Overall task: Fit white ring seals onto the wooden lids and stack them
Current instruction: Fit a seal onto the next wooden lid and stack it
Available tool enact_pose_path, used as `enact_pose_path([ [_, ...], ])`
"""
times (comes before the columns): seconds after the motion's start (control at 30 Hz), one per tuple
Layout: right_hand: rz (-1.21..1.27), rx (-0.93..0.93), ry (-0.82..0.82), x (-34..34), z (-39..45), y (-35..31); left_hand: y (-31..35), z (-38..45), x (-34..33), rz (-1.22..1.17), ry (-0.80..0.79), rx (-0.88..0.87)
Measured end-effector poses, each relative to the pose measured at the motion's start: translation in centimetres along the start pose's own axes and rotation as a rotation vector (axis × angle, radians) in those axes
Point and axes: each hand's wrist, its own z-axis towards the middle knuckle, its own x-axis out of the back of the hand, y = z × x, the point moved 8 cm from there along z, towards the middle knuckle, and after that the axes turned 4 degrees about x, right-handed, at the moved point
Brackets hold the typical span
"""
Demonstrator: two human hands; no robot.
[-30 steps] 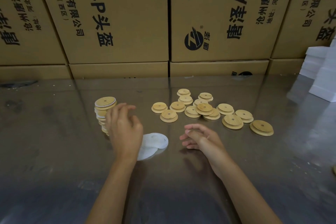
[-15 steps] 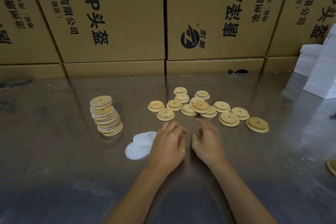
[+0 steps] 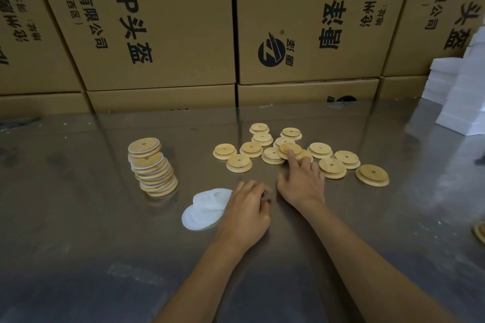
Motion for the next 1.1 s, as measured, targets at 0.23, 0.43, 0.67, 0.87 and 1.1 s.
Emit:
enact_pose_path([
  [0.23,0.080,-0.007,0.157,1.0,-0.3,0.1,0.1,0.2,0.0,0.016,0.007,-0.008],
  [0.43,0.138,0.007,0.220,1.3,-0.5,0.3,0.0,0.2,0.0,0.018,0.015,-0.007],
  [0.67,0.194,0.062,0.186,1.1,-0.5,0.4,-0.1,0.3,-0.1,0.017,0.008,-0.007],
  [0.87,0.226,0.058,0.207,1.2,-0.7,0.4,-0.2,0.3,-0.2,0.024,0.002,-0.009],
  [1.1,0.380,-0.006,0.208,1.0,-0.6,0.9,-0.1,0.3,-0.2,0.030,0.012,-0.009],
])
